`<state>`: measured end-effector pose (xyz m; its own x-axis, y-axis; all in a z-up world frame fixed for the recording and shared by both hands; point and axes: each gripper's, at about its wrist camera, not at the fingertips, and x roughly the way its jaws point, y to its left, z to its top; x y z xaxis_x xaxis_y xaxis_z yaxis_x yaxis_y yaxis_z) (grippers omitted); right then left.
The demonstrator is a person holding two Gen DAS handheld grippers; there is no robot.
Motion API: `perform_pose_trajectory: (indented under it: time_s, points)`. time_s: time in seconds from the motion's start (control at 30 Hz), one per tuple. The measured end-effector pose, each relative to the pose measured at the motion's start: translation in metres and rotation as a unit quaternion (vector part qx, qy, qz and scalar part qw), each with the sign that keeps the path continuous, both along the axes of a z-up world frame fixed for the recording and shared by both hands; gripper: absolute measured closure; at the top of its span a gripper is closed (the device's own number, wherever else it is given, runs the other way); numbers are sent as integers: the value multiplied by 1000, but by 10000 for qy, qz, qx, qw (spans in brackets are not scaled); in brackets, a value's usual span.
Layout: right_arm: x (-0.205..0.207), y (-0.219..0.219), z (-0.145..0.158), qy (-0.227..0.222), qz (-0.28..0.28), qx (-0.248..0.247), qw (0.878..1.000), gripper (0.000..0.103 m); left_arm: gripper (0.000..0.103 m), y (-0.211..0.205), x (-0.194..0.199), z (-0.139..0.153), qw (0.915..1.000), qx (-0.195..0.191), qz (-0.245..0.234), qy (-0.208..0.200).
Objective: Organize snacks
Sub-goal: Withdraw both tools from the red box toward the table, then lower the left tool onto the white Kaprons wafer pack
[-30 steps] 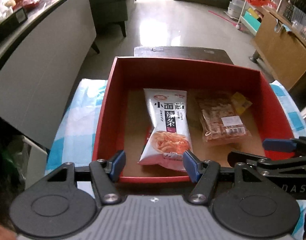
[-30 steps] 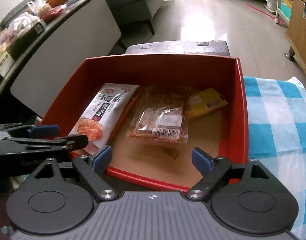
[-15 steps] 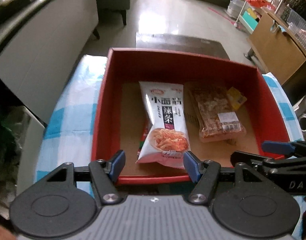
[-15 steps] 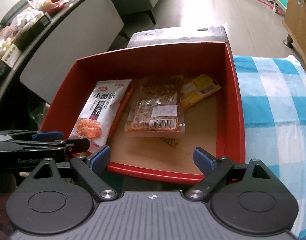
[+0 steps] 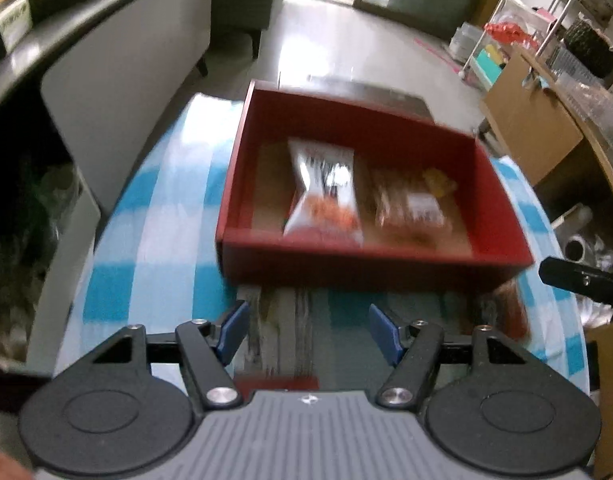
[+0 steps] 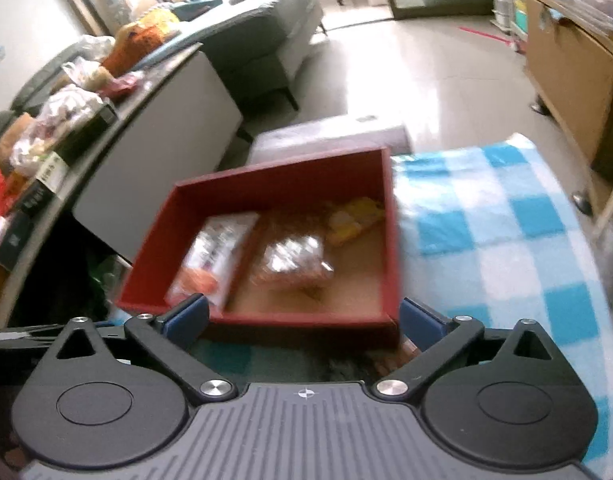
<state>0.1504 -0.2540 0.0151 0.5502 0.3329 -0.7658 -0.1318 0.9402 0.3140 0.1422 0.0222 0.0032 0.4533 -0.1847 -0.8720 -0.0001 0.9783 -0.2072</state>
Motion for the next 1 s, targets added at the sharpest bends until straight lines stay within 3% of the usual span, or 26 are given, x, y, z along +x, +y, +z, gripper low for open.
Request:
perform_pose_trajectory:
  time_s: [0.17,0.27,0.43,0.57,0.77,0.87,1.0]
  points:
    - [-11,-6,-26,352,40,-384,9986,1,43,1,-9,-22,9995,174,59,260]
    - [-7,-14,-45,625,-69,-358,9974,1,42,2,-6,-34,9987,85,216,445]
    - [-2,-17,-56,718,-165,-393,9965,1,32,-7,-3,-37,9990,213,243,317]
    - [3,-8,-66,778,21,-503,9957,0,32,-9,-1,-40,9980,475,271,323]
    - [6,-3,-80,906,84,-613,9940,0,31,13,3,-52,9961,221,639,564]
    - [-1,-3,-77,1074,146,-158,9940,0,31,9,5,-52,9961,246,607,596]
    - [-33,9,-74,1469,639,459,9860,0,31,16,6,-50,9951,-122,706,680]
